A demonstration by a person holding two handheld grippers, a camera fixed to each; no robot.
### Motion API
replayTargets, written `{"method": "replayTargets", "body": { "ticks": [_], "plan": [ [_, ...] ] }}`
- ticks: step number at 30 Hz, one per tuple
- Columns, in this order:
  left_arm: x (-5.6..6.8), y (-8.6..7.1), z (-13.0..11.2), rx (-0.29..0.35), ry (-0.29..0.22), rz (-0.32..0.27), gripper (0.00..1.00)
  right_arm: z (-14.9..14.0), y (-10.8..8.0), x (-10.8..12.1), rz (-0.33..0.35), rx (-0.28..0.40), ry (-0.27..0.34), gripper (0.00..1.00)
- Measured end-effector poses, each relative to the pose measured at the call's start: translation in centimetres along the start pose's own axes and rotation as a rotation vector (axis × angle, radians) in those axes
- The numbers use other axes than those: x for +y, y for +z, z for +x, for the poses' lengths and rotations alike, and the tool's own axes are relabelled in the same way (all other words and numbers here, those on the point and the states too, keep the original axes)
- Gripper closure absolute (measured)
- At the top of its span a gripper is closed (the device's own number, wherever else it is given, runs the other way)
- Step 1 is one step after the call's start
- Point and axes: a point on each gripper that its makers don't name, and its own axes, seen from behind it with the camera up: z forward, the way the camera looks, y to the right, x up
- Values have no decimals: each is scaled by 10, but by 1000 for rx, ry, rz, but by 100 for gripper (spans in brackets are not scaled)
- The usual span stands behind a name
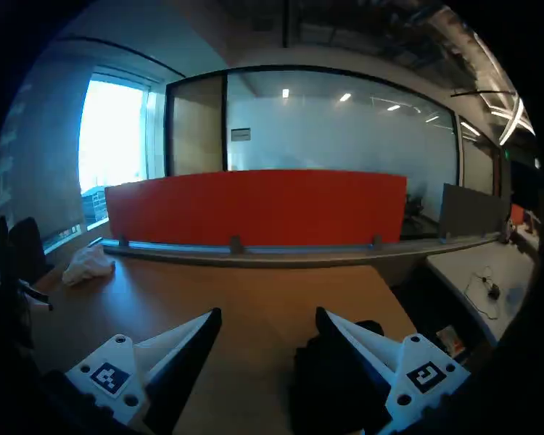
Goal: Fold towel
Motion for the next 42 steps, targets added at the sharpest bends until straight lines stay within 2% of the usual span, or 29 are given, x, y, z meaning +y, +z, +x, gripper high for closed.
{"method": "replayTargets", "body": {
  "ticks": [9, 15, 21, 30, 42],
  "plan": [
    [-16, 1, 40, 120, -15, 34, 7, 18, 2, -16, -31, 74, 11, 0],
    [-29, 2, 67, 204, -40, 57, 7, 23, 5, -32, -33, 78, 8, 0],
    [-36, 2, 87, 268, -43, 64, 7, 35, 8, -47, -54, 108, 16, 0],
    [-39, -1, 103, 330, -61, 61, 7, 48, 9, -82, -48, 156, 18, 0],
    [-43, -8, 111, 393, -52, 71, 7, 53, 7, -121, -35, 168, -31, 0]
  ]
}}
